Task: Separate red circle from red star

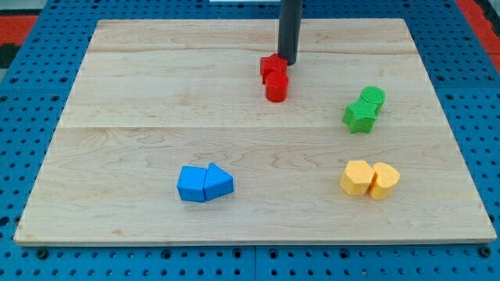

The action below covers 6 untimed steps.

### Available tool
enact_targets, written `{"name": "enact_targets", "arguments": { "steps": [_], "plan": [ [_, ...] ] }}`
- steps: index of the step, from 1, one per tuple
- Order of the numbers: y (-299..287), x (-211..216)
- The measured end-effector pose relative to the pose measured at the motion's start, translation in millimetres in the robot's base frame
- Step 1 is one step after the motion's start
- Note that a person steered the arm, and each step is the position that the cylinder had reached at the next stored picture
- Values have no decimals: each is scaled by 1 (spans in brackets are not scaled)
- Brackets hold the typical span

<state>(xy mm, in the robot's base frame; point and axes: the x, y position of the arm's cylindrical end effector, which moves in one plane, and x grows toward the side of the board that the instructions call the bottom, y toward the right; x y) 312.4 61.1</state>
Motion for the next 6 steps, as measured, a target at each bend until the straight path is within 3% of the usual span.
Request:
{"name": "enact_targets", "arguments": {
  "steps": [3, 4, 5, 6],
  "plan": [
    [25, 76],
    [-35, 76],
    [-59, 76],
    [14, 58]
  ]
}}
